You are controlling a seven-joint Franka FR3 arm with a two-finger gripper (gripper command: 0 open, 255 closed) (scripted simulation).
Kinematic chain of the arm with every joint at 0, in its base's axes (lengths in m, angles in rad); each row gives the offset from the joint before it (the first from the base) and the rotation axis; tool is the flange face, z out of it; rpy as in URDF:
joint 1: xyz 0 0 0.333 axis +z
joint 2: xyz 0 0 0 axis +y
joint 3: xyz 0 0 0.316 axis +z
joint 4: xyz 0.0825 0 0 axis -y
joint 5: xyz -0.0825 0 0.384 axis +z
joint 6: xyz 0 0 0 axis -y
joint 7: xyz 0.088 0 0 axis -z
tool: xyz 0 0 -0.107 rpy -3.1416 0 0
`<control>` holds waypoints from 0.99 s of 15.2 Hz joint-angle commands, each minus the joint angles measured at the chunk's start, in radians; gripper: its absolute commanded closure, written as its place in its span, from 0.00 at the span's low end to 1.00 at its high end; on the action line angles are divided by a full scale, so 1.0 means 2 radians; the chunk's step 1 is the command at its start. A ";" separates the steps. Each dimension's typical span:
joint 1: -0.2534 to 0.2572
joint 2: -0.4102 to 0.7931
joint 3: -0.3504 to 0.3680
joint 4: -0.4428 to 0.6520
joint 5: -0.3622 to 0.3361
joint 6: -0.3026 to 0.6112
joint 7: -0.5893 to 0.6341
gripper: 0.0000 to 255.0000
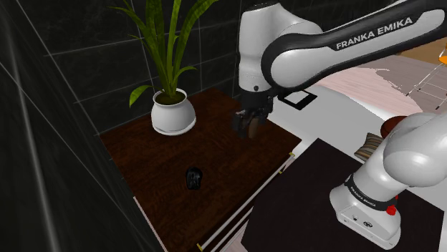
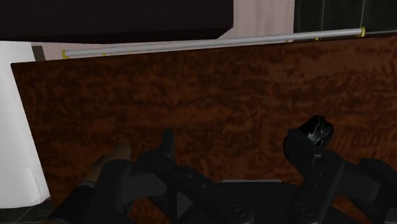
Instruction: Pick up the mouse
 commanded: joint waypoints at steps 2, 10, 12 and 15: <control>-0.007 0.059 0.035 0.020 -0.021 0.033 0.065 0.00; 0.004 0.256 0.078 0.119 -0.155 0.081 0.264 0.00; 0.022 0.306 0.070 0.152 -0.190 0.081 0.310 0.00; 0.057 0.377 0.049 0.208 -0.233 0.076 0.365 0.00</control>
